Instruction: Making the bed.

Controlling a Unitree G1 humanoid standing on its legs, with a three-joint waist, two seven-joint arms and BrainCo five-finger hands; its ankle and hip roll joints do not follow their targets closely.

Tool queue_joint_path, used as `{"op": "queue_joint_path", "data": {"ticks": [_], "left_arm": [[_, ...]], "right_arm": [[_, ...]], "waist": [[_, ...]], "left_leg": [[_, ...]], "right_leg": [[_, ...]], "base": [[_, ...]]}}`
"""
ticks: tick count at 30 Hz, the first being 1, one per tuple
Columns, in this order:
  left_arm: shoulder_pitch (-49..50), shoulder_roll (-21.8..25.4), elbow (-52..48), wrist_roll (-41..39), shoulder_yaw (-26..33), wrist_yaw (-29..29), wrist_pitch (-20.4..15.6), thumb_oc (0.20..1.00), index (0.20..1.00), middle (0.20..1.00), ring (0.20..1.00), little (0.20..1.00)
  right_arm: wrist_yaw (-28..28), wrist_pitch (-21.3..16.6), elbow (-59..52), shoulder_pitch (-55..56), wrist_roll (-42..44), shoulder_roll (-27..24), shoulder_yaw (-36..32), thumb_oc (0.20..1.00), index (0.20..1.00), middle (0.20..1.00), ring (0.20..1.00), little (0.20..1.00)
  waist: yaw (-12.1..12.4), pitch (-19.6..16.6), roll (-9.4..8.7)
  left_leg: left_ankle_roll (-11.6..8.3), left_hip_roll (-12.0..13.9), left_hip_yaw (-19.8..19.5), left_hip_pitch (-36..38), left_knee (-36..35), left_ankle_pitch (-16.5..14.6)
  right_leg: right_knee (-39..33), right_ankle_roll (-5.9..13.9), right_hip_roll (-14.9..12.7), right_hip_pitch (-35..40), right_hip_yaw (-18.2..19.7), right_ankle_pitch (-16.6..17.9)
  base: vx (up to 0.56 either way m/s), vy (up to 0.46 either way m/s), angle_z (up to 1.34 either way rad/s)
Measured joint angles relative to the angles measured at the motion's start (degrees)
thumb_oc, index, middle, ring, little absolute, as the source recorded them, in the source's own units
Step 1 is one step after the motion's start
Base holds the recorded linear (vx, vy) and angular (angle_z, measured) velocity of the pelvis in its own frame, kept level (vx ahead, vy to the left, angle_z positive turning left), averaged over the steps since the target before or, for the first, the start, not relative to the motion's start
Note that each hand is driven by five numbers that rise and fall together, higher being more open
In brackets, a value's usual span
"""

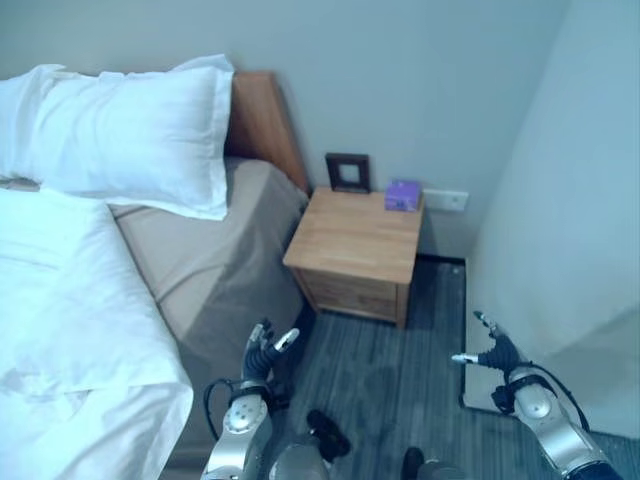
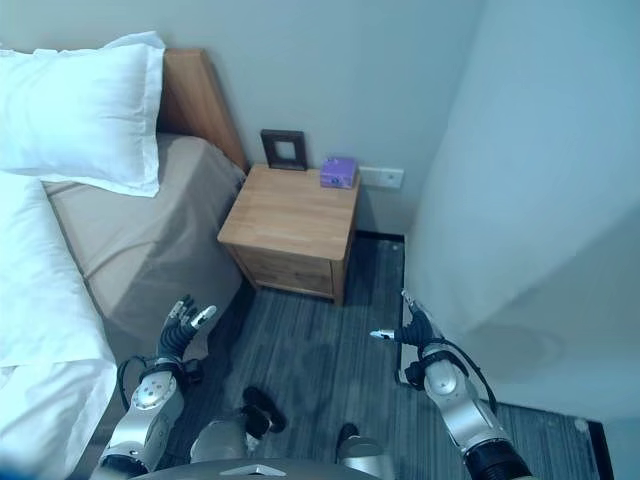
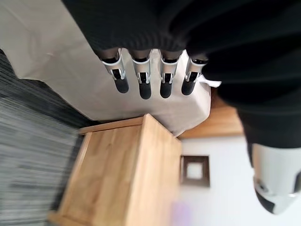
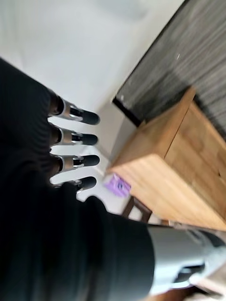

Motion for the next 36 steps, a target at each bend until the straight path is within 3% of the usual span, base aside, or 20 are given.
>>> {"op": "queue_joint_path", "data": {"ticks": [1, 4, 5, 6, 7, 9, 12, 15, 16, 17, 19, 22, 25, 26, 27, 29, 31, 32, 34, 36], "left_arm": [[0.12, 0.00, -0.04, -0.01, -0.28, 0.02, 0.04, 1.000, 1.000, 1.000, 1.000, 1.000], [0.02, -1.02, 0.63, 0.04, -0.73, -0.13, 0.50, 1.000, 1.000, 1.000, 1.000, 1.000], [-0.68, -0.20, 0.80, 0.11, -0.68, 0.01, 0.55, 1.000, 1.000, 1.000, 1.000, 1.000], [-0.76, 3.34, -1.41, 0.30, -0.75, 0.37, 0.47, 1.000, 1.000, 1.000, 1.000, 1.000], [-0.51, 5.33, -1.73, 0.51, 0.44, 0.37, 0.51, 1.000, 1.000, 1.000, 1.000, 1.000], [-0.64, 8.69, -1.82, 0.51, 2.14, 1.17, 0.63, 1.000, 1.000, 1.000, 1.000, 1.000], [0.56, 8.17, -0.20, -2.47, 8.28, 3.04, -0.78, 1.000, 1.000, 1.000, 1.000, 1.000], [0.40, 8.56, 7.59, -7.13, 12.63, 5.67, -0.73, 1.000, 1.000, 1.000, 1.000, 1.000], [0.67, 9.11, 7.68, -7.98, 13.04, 6.00, -0.55, 1.000, 1.000, 1.000, 1.000, 1.000], [2.62, 9.68, 6.61, -8.69, 14.10, 6.59, -0.64, 1.000, 1.000, 1.000, 1.000, 1.000], [5.16, 9.48, 4.91, -9.09, 14.29, 6.73, -0.86, 1.000, 1.000, 1.000, 1.000, 1.000], [8.12, 6.23, 1.83, -10.85, 14.25, 6.33, -1.22, 1.000, 1.000, 1.000, 1.000, 1.000], [4.87, 2.96, -0.33, -12.37, 14.29, 5.16, -2.32, 1.000, 1.000, 1.000, 1.000, 1.000], [3.40, 2.36, -0.49, -13.56, 14.27, 4.43, -2.62, 1.000, 1.000, 1.000, 1.000, 1.000], [2.86, 2.43, -0.92, -13.61, 14.28, 4.06, -3.35, 1.000, 1.000, 1.000, 1.000, 1.000], [6.81, 2.85, -0.81, -13.71, 14.55, 4.04, -3.34, 1.000, 1.000, 1.000, 1.000, 1.000], [8.30, 3.09, 0.35, -15.40, 14.83, 3.92, -2.77, 1.000, 1.000, 1.000, 1.000, 1.000], [7.05, 4.14, 0.20, -15.63, 14.64, 3.33, -2.55, 1.000, 1.000, 1.000, 1.000, 1.000], [7.13, 10.49, -0.17, -15.15, 14.43, 1.89, -2.24, 1.000, 1.000, 1.000, 1.000, 1.000], [6.51, 15.32, -0.30, -14.97, 14.23, 1.51, -1.96, 1.000, 1.000, 1.000, 1.000, 1.000]], "right_arm": [[0.01, 0.00, -0.59, 0.13, -0.12, -0.49, 0.26, 1.000, 1.000, 1.000, 1.000, 1.000], [0.18, 0.31, -1.07, 0.80, -3.39, -1.76, -0.03, 1.000, 1.000, 1.000, 1.000, 1.000], [0.20, 0.67, -3.04, 0.86, -5.07, -2.30, 0.67, 1.000, 1.000, 1.000, 1.000, 1.000], [-0.02, -0.37, -10.97, 0.53, -8.08, -4.93, 0.91, 1.000, 1.000, 1.000, 1.000, 1.000], [-0.07, -0.98, -12.63, -1.70, -8.85, -4.51, 0.84, 1.000, 1.000, 1.000, 1.000, 1.000], [-0.40, -1.81, -17.21, -5.53, -9.26, -4.89, -0.06, 1.000, 1.000, 1.000, 1.000, 1.000], [-0.97, -2.79, -19.20, -16.48, -11.51, -7.39, 1.65, 1.000, 1.000, 1.000, 1.000, 1.000], [-2.48, -2.13, -16.43, -24.27, -14.04, -7.49, 3.47, 1.000, 1.000, 1.000, 1.000, 1.000], [-2.57, -1.59, -15.73, -25.16, -14.70, -6.98, 3.48, 1.000, 1.000, 1.000, 1.000, 1.000], [-2.66, -0.86, -14.04, -27.22, -15.64, -6.25, 4.84, 1.000, 1.000, 1.000, 1.000, 1.000], [-2.85, -1.21, -14.32, -27.65, -15.87, -5.81, 4.84, 1.000, 1.000, 1.000, 1.000, 1.000], [-3.87, -0.17, -14.58, -27.87, -16.75, -6.92, 4.10, 1.000, 1.000, 1.000, 1.000, 1.000], [-3.92, 0.75, -14.47, -26.76, -16.68, -9.65, 2.49, 1.000, 1.000, 1.000, 1.000, 1.000], [-4.14, 0.87, -14.67, -25.47, -16.71, -11.80, 1.87, 1.000, 1.000, 1.000, 1.000, 1.000], [-4.05, 1.44, -14.10, -24.79, -16.78, -14.34, 1.70, 1.000, 1.000, 1.000, 1.000, 1.000], [-4.19, 1.95, -14.45, -27.94, -17.41, -14.83, 1.11, 1.000, 1.000, 1.000, 1.000, 1.000], [-4.30, 2.63, -13.99, -31.17, -18.35, -14.63, 1.09, 1.000, 1.000, 1.000, 1.000, 1.000], [-4.15, 2.83, -12.89, -33.01, -20.09, -14.74, 1.79, 1.000, 1.000, 1.000, 1.000, 1.000], [-4.33, 3.18, -7.04, -34.78, -22.19, -9.85, 3.89, 1.000, 1.000, 1.000, 1.000, 1.000], [-4.41, 3.63, -2.79, -36.46, -22.31, -5.76, 5.06, 1.000, 1.000, 1.000, 1.000, 1.000]], "waist": [[-0.06, -1.05, 0.66], [-0.88, -2.71, 3.05], [0.33, -3.06, 2.76], [-1.30, -3.58, -0.55], [-0.81, -3.36, -3.05], [0.39, -2.97, -3.62], [2.89, -1.70, -1.47], [2.63, -0.63, -0.79], [2.69, -0.50, -1.53], [4.05, -0.29, -2.83], [4.76, -0.26, -2.45], [4.32, 1.07, 1.42], [3.25, 3.44, 1.94], [1.74, 4.04, 1.13], [-0.37, 3.62, 1.71], [1.73, 2.69, 1.59], [2.59, 2.12, 2.04], [3.51, 1.32, 2.25], [4.89, 0.01, -4.17], [6.19, -0.52, -6.19]], "left_leg": [[0.58, -1.14, -1.72, 0.90, -1.88, 0.00], [9.68, -7.02, -3.99, 6.10, -13.01, -4.81], [10.22, -9.68, -8.56, 7.71, -16.67, -3.60], [11.78, -14.15, -16.60, 8.22, -19.84, -2.92], [12.25, -16.58, -18.44, 9.01, -20.49, -3.15], [11.99, -18.02, -25.72, 8.08, -20.53, -2.99], [8.67, -17.64, -33.83, 6.70, -18.64, -5.32], [8.90, -16.36, -37.48, 6.28, -18.49, -5.40], [7.92, -16.64, -37.30, 6.95, -19.06, -4.50], [6.77, -17.86, -38.67, 9.91, -21.04, -4.01], [5.41, -17.40, -38.65, 11.18, -21.61, -4.71], [4.02, -14.01, -36.84, 11.41, -21.80, -4.45], [2.20, -13.23, -35.31, 7.57, -13.81, -3.95], [0.41, -10.28, -27.29, 6.96, -12.36, -5.36], [-1.79, -3.43, -13.98, 5.37, -6.59, -7.48], [-1.90, 0.96, -14.64, 5.82, -8.76, -7.32], [-1.50, -0.75, -18.82, 6.99, -13.61, -7.04], [-0.64, -2.72, -20.91, 7.80, -16.93, -1.29], [0.49, -7.13, -21.12, 7.64, -19.21, -0.85], [2.30, -9.23, -21.32, 8.61, -20.92, -0.08]], "right_leg": [[0.08, 0.83, -0.10, 0.77, -0.70, -0.53], [12.27, 5.78, -1.05, 0.50, -3.86, -5.29], [31.19, 8.16, -5.81, -4.87, -3.80, -6.41], [51.09, 10.56, -14.09, -15.55, 3.07, -6.41], [53.19, 12.14, -16.83, -18.97, 7.76, -7.48], [48.66, 9.89, -14.27, -25.22, 18.75, -8.83], [23.01, 7.38, -10.75, -25.80, 22.48, -7.60], [3.45, 6.94, -4.95, -22.85, 34.24, -0.59], [2.11, 6.02, -5.35, -22.04, 32.90, 1.50], [3.02, 5.08, -7.23, -20.88, 29.26, 8.78], [2.04, 5.90, -7.05, -19.78, 28.58, 13.11], [-0.15, 5.02, -3.93, -18.15, 27.10, 13.85], [-0.08, 3.52, -5.66, -14.99, 22.57, 12.81], [-0.18, 2.48, -6.64, -12.65, 17.53, 11.96], [-0.43, 2.15, -6.57, -9.95, 12.30, 8.68], [-0.04, 3.08, -7.15, -10.19, 12.07, 8.06], [0.05, 4.68, -8.59, -10.45, 11.18, 8.93], [1.52, 6.99, -10.03, -11.47, 10.44, 9.29], [5.20, 8.23, -14.82, -13.19, 9.73, 10.29], [12.63, 8.59, -17.19, -15.75, 10.01, 11.40]], "base": [[0.17, 0.135, 0.68], [0.15, 0.118, 1.30], [0.14, -0.026, 2.73], [0.10, -0.100, 2.69], [0.04, -0.269, 2.47], [0.08, -0.391, 1.94], [0.19, -0.342, 1.78], [0.14, -0.164, 1.36], [0.13, -0.183, 1.30], [0.11, -0.112, 0.88], [0.09, -0.050, 0.27], [0.06, -0.064, -0.04], [0.03, -0.020, 0.73], [0.11, 0.024, 1.91], [0.06, 0.046, 1.92], [0.10, 0.119, 0.58], [0.07, 0.148, 0.25], [0.11, 0.161, 0.49], [0.04, 0.159, 0.41], [-0.01, 0.115, 0.34]]}}
